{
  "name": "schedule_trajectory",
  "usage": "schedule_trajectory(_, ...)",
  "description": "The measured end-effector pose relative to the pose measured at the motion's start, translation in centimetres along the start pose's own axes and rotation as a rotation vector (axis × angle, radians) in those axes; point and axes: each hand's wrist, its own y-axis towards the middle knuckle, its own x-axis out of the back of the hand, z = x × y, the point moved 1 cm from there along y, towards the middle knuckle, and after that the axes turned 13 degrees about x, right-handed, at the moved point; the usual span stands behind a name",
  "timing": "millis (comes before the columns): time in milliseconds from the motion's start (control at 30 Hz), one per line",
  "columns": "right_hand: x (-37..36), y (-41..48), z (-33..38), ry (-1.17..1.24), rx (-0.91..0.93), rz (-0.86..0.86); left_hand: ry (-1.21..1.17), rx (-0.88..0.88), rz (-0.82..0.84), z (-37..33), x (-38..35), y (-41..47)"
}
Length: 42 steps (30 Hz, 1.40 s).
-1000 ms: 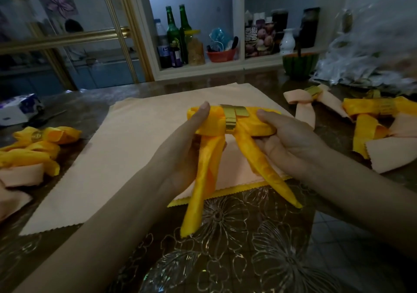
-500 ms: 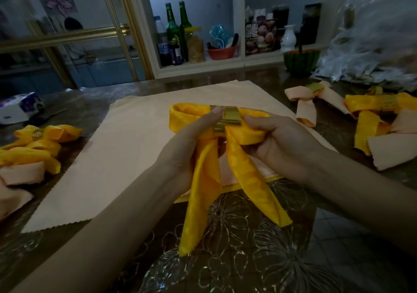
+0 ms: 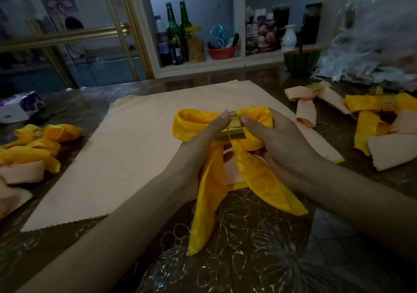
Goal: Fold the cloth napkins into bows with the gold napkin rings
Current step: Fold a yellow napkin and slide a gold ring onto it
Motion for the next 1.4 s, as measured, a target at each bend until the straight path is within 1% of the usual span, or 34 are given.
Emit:
schedule_trajectory(67,0.4,0.4,0.3,-0.033,-0.049,0.013,0.0,0.034,0.027,0.1,0.5,0.3)
schedule_trajectory(167,1.1,0.9,1.0,-0.012,-0.175,0.039,-0.011,0.091,0.008,0.2,1.0,0.5)
schedule_trajectory(300,1.1,1.0,1.1,0.05,-0.321,-0.007,-0.004,0.095,-0.04,0.3,1.2,0.4)
schedule_trajectory(400,1.1,1.2,1.3,0.227,-0.331,-0.038,-0.039,0.032,-0.015,0.2,1.1,0.2)
schedule_trajectory(467,1.1,1.3,1.3,0.252,-0.292,0.004,-0.092,0.032,-0.032,0.2,1.1,0.2)
schedule_trajectory(533,1.1,1.2,1.0,0.155,-0.253,0.094,-0.139,0.068,-0.059,0.2,1.3,0.4)
schedule_trajectory(600,1.1,1.1,0.5,0.006,-0.222,0.202,-0.167,0.092,-0.068,0.3,1.4,0.5)
schedule_trajectory(733,1.6,1.5,0.1,-0.226,-0.268,0.332,-0.254,0.105,-0.044,0.5,1.3,0.7)
schedule_trajectory(800,1.6,1.8,0.1,-0.277,-0.288,0.403,-0.312,0.087,-0.018,0.4,1.4,0.8)
schedule_trajectory(834,1.6,1.8,0.1,-0.257,-0.292,0.42,-0.333,0.08,-0.002,0.4,1.4,0.8)
schedule_trajectory(900,1.5,1.9,-0.1,-0.148,-0.294,0.395,-0.324,0.075,-0.005,0.6,1.4,0.8)
schedule_trajectory(967,1.4,1.6,-0.2,-0.079,-0.244,0.353,-0.277,0.067,-0.023,0.7,1.5,0.9)
schedule_trajectory(1100,1.9,1.8,-0.4,-0.083,-0.066,0.18,-0.159,0.005,-0.022,0.6,1.6,1.1)
schedule_trajectory(1200,2.2,2.2,-0.2,-0.079,-0.03,0.118,-0.105,-0.025,0.014,0.7,1.5,1.2)
schedule_trajectory(1334,2.1,2.0,-0.5,-0.076,0.002,0.076,-0.109,-0.025,0.032,0.9,1.4,1.2)
schedule_trajectory(1400,2.2,1.9,-0.5,-0.111,0.038,0.041,-0.097,-0.02,0.055,1.1,1.2,1.1)
